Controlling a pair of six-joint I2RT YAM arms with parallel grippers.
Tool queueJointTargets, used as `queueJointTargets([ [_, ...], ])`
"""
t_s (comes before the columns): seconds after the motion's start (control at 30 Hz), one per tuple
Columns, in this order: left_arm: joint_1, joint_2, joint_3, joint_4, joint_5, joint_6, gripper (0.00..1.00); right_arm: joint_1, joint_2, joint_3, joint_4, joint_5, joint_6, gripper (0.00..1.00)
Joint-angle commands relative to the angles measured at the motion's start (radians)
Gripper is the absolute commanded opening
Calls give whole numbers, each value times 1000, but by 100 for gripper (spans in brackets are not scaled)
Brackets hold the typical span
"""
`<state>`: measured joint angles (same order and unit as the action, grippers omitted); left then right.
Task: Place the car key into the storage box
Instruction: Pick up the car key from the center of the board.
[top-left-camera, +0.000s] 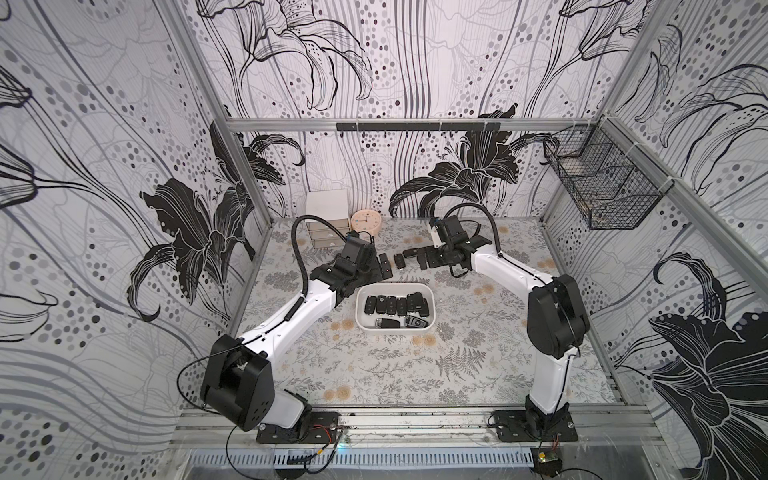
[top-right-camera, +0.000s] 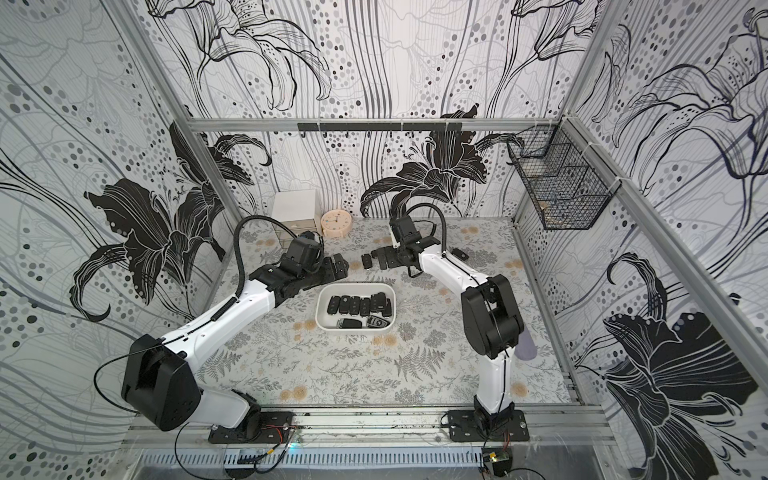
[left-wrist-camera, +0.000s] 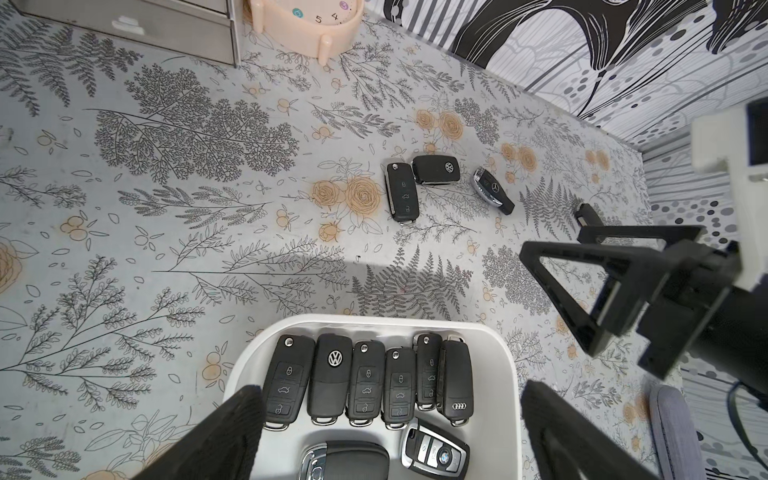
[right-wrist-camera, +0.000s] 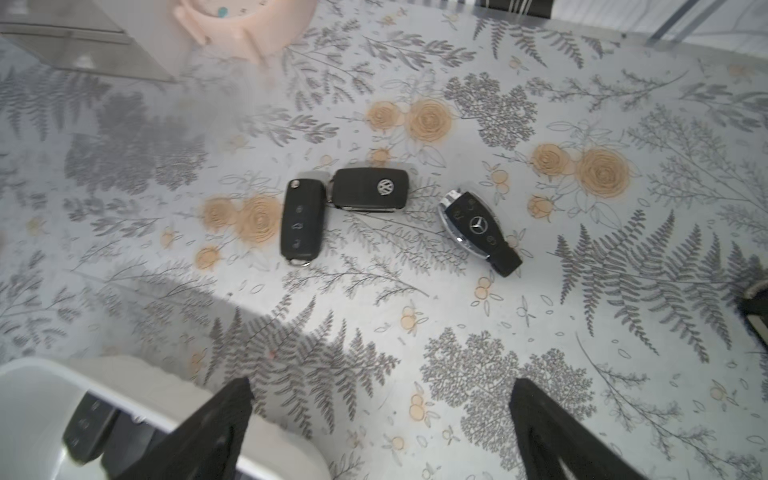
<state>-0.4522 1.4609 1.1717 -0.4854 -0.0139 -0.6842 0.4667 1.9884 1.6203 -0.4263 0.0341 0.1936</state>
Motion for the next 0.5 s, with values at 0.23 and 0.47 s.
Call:
queueJointTargets([
  [0.23,10,31,63,4,17,26,99,-75,239,245,-75,9,32,100],
  [0.47,13,30,87,-13,9,28,99,-83,399,414,-136,-3,-3,100],
])
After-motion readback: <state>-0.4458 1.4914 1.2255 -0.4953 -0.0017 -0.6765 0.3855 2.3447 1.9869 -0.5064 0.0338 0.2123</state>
